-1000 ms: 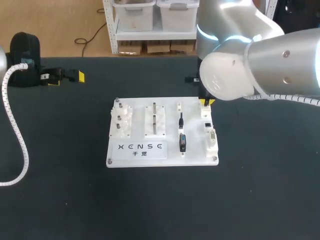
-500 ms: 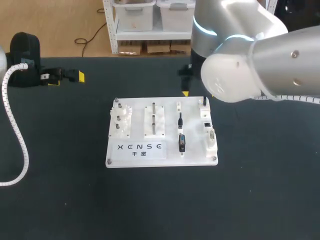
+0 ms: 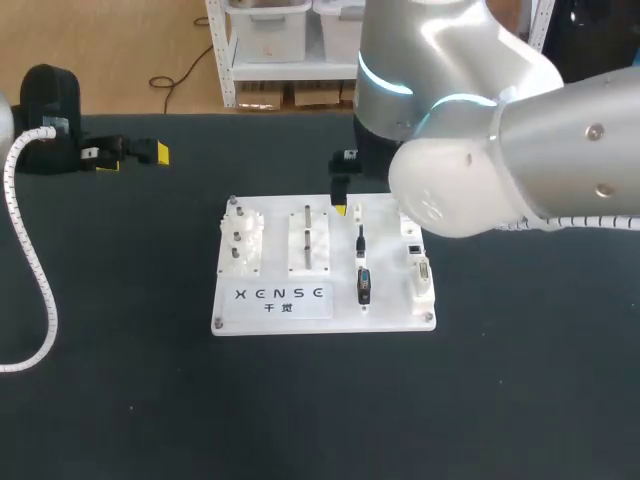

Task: Insert the USB connector, Ethernet cable, and multi-pin plug into their matching sockets one by one.

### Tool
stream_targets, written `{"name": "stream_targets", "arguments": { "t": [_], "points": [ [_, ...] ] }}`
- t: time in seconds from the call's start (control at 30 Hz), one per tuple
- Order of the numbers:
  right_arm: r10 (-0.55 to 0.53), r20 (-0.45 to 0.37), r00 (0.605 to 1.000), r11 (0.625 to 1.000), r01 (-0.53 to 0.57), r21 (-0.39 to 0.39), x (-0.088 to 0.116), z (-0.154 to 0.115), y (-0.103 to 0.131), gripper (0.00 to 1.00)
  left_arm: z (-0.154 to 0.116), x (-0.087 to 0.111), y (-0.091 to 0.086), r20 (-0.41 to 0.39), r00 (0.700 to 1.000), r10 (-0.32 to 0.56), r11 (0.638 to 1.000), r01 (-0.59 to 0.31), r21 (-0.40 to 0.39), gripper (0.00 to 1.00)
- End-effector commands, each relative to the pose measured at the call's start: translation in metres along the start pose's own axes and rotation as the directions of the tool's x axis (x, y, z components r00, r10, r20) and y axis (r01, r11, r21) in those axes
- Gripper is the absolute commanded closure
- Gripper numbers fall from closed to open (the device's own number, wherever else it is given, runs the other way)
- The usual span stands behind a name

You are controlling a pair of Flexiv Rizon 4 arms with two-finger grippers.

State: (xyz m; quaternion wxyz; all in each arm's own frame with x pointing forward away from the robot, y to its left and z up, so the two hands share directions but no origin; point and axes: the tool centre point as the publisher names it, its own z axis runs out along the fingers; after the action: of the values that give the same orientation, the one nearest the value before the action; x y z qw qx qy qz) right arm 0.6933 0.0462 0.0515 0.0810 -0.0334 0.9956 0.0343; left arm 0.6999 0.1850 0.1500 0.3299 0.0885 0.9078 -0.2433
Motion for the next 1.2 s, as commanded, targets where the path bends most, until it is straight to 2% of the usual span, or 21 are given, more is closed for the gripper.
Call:
{"name": "stream_targets", "arguments": {
  "t": [0.03,0.43,1.2],
  "points": [
    [-0.008,-0.007,1.0,1.0,0.008,-0.003,0.008,0.004,0.002,0.0,0.0,0.0,0.0,0.0,1.0,0.0,1.0,0.0,0.0,0.0],
    [-0.023,-0.064,0.998,1.0,0.023,-0.002,0.027,0.02,0.009,0.0,0.0,0.0,0.0,0.0,1.0,0.0,1.0,0.0,0.0,0.0],
    [-0.025,-0.081,0.996,1.0,0.024,-0.019,0.03,0.022,0.013,0.0,0.0,0.0,0.0,0.0,1.0,0.0,1.0,0.0,0.0,0.0]
  ]
}}
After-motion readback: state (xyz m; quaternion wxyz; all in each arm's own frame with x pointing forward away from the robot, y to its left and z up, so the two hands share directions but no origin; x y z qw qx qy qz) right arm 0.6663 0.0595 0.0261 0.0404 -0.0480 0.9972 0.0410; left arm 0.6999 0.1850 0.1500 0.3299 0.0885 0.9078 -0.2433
